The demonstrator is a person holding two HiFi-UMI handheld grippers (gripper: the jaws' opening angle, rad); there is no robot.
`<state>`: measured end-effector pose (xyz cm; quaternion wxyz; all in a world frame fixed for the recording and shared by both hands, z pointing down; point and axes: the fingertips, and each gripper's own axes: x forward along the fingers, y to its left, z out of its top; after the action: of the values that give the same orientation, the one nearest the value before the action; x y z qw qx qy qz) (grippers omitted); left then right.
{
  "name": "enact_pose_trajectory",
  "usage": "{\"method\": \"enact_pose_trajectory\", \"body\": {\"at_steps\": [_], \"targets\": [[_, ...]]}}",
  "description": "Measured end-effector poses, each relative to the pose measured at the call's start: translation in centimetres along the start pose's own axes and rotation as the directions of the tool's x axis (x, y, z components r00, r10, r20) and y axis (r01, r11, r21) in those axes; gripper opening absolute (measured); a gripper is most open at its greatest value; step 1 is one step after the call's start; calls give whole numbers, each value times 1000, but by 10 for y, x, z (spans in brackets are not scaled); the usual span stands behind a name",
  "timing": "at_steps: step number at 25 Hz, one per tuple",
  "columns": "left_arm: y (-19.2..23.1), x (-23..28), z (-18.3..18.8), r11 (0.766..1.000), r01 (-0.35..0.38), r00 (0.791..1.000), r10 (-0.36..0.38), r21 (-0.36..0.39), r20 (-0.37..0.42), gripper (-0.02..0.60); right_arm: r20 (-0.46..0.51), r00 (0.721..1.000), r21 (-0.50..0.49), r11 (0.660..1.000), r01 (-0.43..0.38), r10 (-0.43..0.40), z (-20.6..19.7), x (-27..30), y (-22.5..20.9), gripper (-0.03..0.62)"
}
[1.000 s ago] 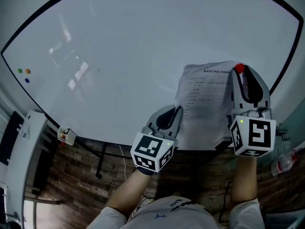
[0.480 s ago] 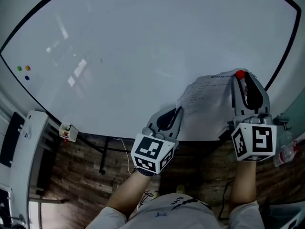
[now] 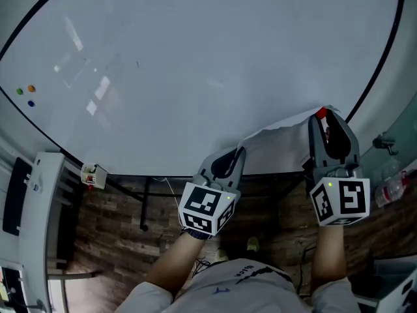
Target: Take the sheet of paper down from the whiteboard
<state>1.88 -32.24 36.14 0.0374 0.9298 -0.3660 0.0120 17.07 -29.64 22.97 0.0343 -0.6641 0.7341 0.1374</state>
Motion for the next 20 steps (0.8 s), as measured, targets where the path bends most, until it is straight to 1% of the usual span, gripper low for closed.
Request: {"method": "enact_pose_trajectory", "body": {"at_steps": [3, 7, 13, 20], "targets": [[2, -8, -12, 1000, -4, 1000, 4, 1, -24, 14, -17, 1000, 24, 999, 23, -23, -9, -14, 4, 130], [5, -18, -26, 1000, -11, 998, 11, -2, -59, 14, -20, 999, 41, 998, 50, -49, -11, -28, 5, 130], [3, -29, -41, 1000, -7, 994, 6, -5, -112, 14, -31, 998, 45, 997, 60, -59, -17, -43, 16, 130], [-1, -34, -42, 1000, 5, 993, -6, -13, -116, 14, -48, 998, 61, 997, 53, -50, -27, -47, 28, 130]]}}
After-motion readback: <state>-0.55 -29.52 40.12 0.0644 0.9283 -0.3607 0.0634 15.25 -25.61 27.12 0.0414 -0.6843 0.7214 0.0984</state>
